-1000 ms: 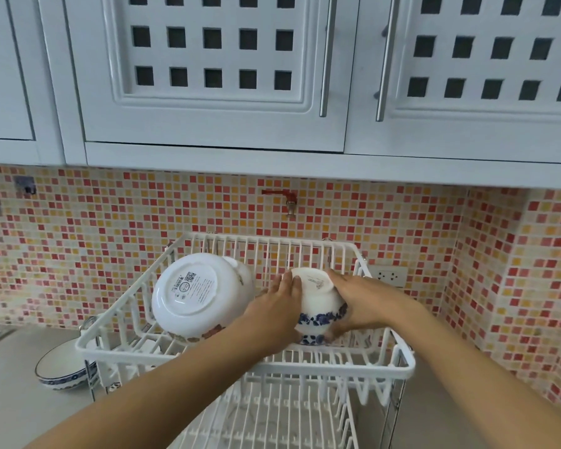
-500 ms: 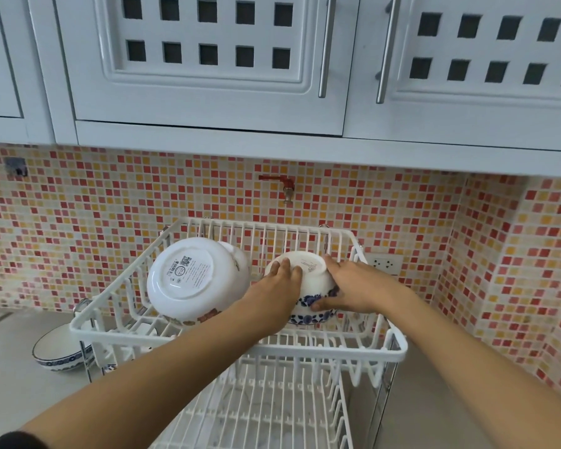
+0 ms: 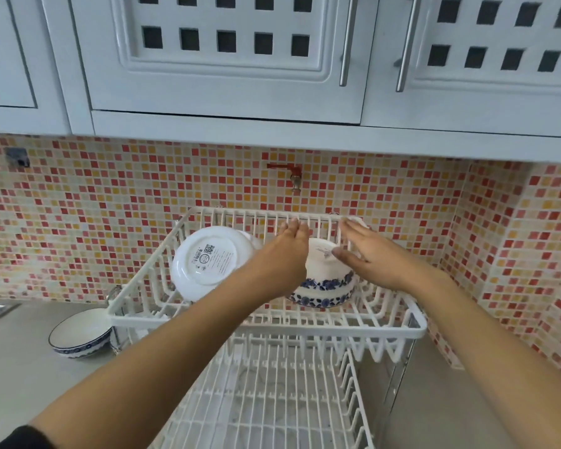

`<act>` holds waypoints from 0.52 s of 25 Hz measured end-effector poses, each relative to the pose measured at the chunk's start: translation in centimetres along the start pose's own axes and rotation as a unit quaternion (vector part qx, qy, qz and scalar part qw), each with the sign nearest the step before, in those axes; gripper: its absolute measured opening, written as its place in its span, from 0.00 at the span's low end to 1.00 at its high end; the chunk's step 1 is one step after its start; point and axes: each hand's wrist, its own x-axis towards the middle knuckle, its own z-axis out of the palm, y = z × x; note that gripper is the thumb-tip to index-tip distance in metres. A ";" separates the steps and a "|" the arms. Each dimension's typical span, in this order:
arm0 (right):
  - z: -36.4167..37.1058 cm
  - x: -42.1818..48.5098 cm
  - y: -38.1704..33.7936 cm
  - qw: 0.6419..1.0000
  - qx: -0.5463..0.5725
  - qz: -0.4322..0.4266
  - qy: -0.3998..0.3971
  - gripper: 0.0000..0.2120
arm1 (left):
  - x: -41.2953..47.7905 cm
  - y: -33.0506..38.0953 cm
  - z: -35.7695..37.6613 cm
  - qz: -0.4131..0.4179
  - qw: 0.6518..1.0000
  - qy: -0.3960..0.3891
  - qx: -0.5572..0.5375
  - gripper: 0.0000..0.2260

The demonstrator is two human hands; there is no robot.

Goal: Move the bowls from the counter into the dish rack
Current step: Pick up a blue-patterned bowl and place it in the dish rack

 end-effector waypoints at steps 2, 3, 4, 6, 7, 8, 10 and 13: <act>-0.7 -0.4 -2.9 0.998 0.017 0.011 0.059 0.36 | -1.8 -1.7 -2.1 0.004 0.999 0.039 -0.029 0.29; -1.1 -0.6 -4.8 0.996 0.029 0.012 0.086 0.35 | -3.0 -2.8 -3.3 0.003 0.997 0.057 -0.047 0.27; -1.4 -0.8 -6.8 0.993 0.038 0.009 0.112 0.34 | -4.2 -4.0 -4.5 0.000 0.995 0.073 -0.062 0.25; -1.5 -0.8 -12.1 0.986 0.051 0.003 0.156 0.32 | -7.6 -7.5 -6.8 -0.012 0.992 0.102 -0.076 0.24; -1.3 -0.6 -15.1 0.983 0.058 -0.001 0.171 0.31 | -9.3 -9.5 -7.7 -0.020 0.990 0.112 -0.079 0.24; -1.0 -0.3 -18.1 0.981 0.070 -0.005 0.182 0.31 | -11.0 -11.7 -8.4 -0.029 0.989 0.118 -0.085 0.24; 0.3 0.6 -24.4 0.976 0.099 -0.008 0.194 0.30 | -14.2 -16.3 -9.0 -0.051 0.987 0.123 -0.095 0.23; 3.4 2.3 -32.5 0.967 0.160 -0.002 0.197 0.31 | -18.2 -23.1 -8.5 -0.107 0.980 0.130 -0.102 0.23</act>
